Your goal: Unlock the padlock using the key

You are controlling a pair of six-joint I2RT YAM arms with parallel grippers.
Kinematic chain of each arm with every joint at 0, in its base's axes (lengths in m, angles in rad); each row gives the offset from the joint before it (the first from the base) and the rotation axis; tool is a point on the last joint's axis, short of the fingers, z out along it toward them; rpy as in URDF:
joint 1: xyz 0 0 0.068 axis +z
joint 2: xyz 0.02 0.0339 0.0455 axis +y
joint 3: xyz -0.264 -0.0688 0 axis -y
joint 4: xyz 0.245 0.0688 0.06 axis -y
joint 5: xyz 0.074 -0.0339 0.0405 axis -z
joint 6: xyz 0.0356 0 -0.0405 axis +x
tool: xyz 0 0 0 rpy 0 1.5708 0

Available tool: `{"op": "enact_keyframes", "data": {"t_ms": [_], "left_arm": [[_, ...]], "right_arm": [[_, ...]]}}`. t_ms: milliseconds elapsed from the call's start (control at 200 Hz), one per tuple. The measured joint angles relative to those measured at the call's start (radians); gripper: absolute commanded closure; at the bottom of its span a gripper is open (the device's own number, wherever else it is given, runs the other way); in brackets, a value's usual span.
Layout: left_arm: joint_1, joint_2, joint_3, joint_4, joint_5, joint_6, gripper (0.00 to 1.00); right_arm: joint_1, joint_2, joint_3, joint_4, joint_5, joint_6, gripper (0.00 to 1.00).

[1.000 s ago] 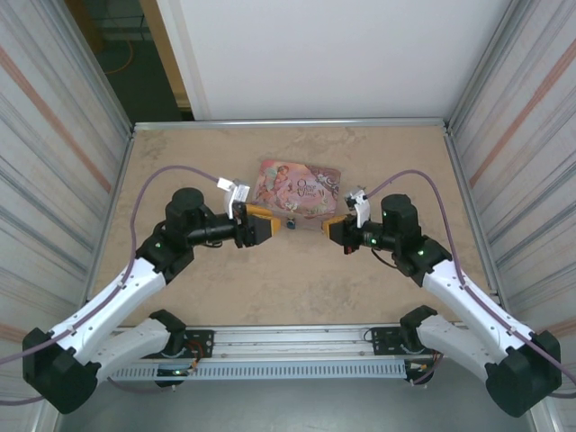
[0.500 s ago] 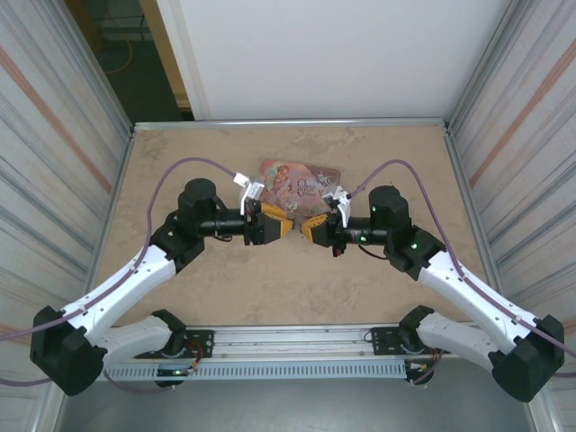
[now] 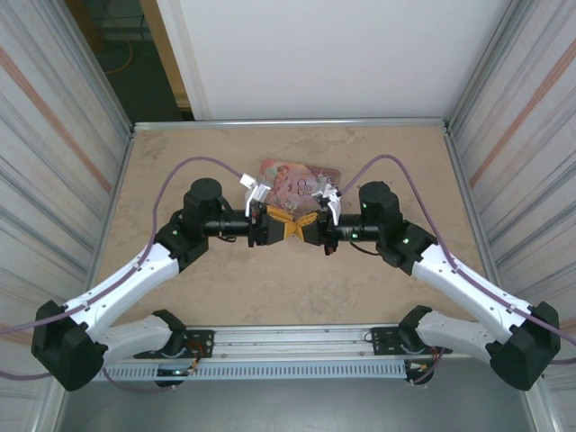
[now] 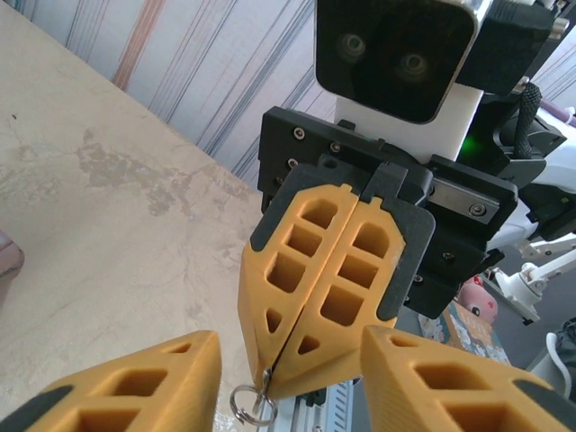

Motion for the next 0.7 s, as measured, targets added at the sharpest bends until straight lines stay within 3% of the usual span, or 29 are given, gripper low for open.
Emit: {"op": "enact_keyframes", "data": {"t_ms": [431,521,696], "left_arm": [[0.003,0.001,0.005,-0.005,-0.019,0.01,0.91],[0.004,0.001,0.005,-0.005,-0.026,0.014,1.0],[0.004,-0.001,0.005,-0.006,-0.058,0.014,1.0]], "right_arm": [[0.008,0.01,0.002,0.019,-0.003,0.004,0.98],[0.008,0.01,0.002,0.018,0.0,0.012,0.89],[0.007,0.008,0.002,0.033,-0.006,0.04,0.72]]}}
